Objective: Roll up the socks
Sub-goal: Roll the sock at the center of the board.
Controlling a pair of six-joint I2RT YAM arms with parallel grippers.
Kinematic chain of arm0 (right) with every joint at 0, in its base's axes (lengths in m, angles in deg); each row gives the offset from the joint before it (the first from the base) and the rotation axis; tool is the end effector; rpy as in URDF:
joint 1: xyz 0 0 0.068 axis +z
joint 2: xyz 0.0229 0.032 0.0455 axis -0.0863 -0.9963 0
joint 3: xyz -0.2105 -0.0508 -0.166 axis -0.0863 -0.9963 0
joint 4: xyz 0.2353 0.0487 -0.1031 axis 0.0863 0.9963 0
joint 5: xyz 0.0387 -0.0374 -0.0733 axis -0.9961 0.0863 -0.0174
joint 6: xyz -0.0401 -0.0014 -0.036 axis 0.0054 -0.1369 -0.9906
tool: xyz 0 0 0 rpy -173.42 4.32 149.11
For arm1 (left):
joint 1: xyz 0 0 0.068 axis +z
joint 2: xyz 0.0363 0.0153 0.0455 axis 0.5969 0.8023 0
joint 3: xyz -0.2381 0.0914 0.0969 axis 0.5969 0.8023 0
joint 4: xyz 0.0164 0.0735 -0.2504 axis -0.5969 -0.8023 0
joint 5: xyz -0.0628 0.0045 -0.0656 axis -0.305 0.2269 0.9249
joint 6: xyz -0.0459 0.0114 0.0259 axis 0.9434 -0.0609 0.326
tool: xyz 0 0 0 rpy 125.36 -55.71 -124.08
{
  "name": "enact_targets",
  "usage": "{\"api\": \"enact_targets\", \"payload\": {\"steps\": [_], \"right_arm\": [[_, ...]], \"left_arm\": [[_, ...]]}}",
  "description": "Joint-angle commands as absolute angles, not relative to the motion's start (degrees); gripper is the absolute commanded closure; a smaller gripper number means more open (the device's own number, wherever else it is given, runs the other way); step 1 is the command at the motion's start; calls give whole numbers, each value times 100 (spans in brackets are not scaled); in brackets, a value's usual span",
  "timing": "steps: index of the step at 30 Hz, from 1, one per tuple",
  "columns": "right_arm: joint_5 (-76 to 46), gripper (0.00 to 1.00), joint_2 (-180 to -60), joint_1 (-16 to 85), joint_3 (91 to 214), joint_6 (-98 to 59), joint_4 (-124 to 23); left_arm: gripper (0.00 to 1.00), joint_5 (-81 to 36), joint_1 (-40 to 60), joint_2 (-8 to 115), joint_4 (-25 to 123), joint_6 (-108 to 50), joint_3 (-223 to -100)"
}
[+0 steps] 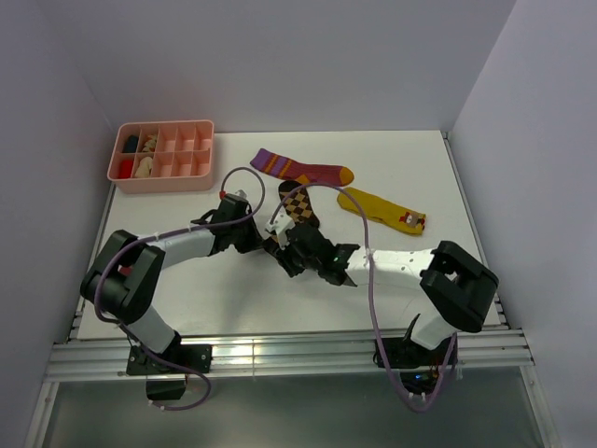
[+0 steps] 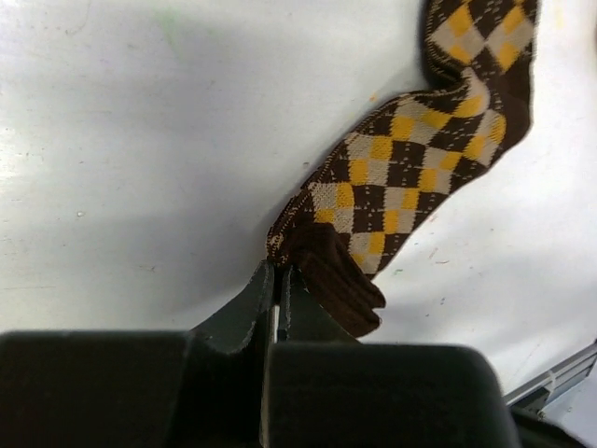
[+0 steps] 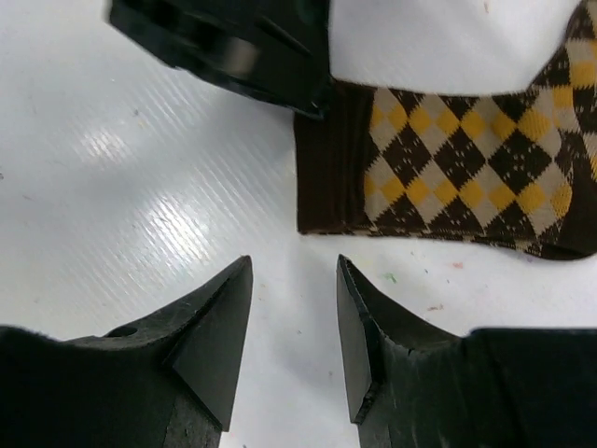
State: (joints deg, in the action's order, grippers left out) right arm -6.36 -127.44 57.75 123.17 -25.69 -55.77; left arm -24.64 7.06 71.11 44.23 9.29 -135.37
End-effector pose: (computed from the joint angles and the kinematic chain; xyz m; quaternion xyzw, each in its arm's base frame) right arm 0.1954 0.2559 0.1908 -0.3907 0.8073 0.1880 0.4004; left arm 0.2728 -0.1593 0.1580 -0.1494 0.9240 -0.2631 0.2339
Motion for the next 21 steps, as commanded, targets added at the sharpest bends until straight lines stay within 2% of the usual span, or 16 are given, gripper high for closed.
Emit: {"api": "enact_targets", "payload": {"steps": [1,12,21], "right_arm": [[405,52,-12613,6084,12176,-2875,-6454],[643,57,-13299,6507,12466,-3245,-6965],[976,56,-13940,6524,12439,-3192,-7238]], "left_arm": [[99,-2366,712,7259,4128,628,-13844],[99,-2260,720,7462,3856,496,-14020],[99,-2242,720,7444,3847,487,-13994]]}}
